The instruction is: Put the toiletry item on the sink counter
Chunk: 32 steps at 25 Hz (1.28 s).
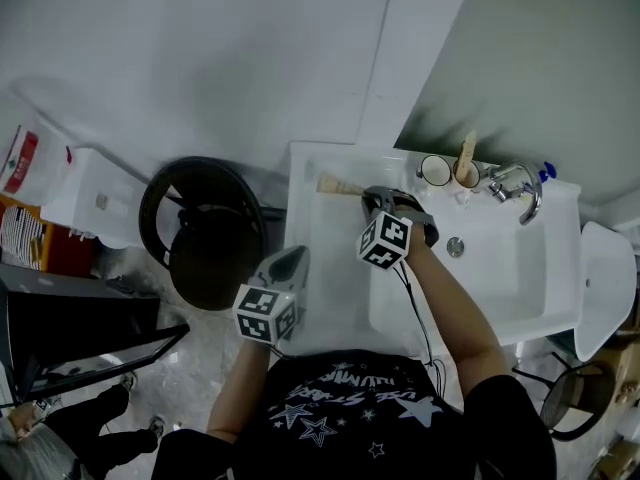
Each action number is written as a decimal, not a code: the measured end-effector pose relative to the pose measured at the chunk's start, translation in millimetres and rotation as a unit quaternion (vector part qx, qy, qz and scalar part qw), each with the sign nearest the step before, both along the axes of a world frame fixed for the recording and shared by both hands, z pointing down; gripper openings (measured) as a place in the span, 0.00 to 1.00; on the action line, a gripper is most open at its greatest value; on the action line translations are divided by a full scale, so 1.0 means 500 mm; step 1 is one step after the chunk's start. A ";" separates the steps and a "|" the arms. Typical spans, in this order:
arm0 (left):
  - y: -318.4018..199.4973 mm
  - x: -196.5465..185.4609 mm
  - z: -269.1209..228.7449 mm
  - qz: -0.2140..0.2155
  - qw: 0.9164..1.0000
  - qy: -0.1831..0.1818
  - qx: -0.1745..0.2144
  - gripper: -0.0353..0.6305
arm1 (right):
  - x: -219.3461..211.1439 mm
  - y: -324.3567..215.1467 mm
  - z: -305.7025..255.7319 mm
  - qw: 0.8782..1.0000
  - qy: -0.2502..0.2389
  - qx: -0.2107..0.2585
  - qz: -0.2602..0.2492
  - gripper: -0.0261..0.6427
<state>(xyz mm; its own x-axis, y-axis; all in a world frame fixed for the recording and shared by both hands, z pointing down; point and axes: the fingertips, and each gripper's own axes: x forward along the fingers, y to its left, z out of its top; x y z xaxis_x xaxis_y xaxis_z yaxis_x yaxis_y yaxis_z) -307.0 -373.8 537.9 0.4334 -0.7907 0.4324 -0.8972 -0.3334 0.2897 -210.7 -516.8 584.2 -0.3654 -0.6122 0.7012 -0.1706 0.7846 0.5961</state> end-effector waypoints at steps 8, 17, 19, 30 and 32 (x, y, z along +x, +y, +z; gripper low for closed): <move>-0.010 0.012 0.033 0.022 0.999 0.013 -0.019 0.08 | -0.015 -0.082 0.046 0.997 0.068 0.023 -0.010 0.09; -0.031 -0.025 0.049 0.009 1.000 0.001 -0.023 0.08 | -0.031 -0.100 0.083 0.994 0.105 0.017 -0.034 0.09; -0.031 -0.028 0.053 0.006 1.000 0.001 -0.024 0.08 | -0.030 -0.102 0.084 0.995 0.098 0.018 -0.028 0.09; -0.035 -0.012 0.048 0.011 1.000 0.005 -0.027 0.08 | -0.040 -0.109 0.068 0.997 0.070 0.034 -0.025 0.20; -0.033 -0.011 0.049 0.012 1.000 0.004 -0.025 0.08 | -0.038 -0.105 0.070 0.997 0.067 0.028 -0.020 0.24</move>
